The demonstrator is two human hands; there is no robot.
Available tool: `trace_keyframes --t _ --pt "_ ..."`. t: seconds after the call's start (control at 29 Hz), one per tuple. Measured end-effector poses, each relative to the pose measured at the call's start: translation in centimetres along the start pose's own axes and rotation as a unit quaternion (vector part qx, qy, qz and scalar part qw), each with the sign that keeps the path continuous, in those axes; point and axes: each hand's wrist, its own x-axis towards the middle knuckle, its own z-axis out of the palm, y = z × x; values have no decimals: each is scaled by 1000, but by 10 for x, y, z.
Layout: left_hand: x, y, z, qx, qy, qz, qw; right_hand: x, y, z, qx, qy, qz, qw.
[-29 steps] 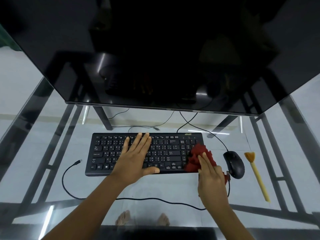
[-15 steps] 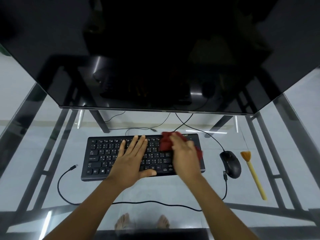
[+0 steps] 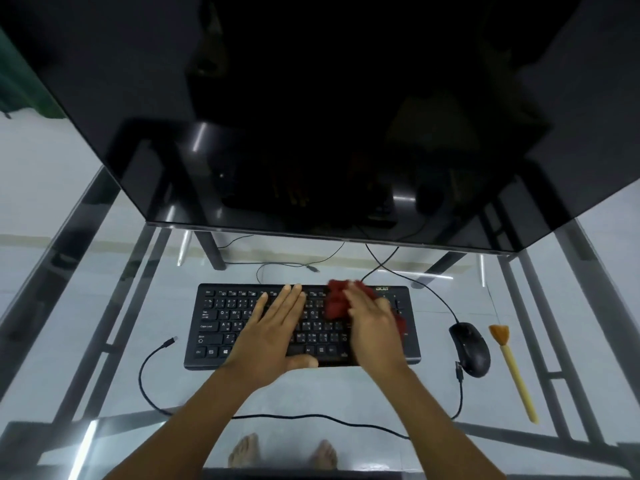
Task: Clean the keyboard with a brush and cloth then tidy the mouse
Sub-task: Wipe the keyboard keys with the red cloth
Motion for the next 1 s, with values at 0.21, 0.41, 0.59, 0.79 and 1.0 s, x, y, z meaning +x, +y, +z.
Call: trace_keyframes --t 0.21,0.41,0.59,0.79,1.0 --pt "-52 -83 -21 -33 22 -100 994 -1 18 -7 11 31 141 989" --pt "-64 -117 -30 -85 3 -108 991 -7 -73 32 44 -15 70 996" --pt "-62 -122 -29 -106 9 -86 991 -10 -120 56 37 -73 -67 994" --pt "-71 -143 -33 -150 -25 -27 988 8 -70 28 36 6 121 992" --pt "-72 -141 -29 -199 -12 -27 980 3 -151 66 44 -44 17 998"
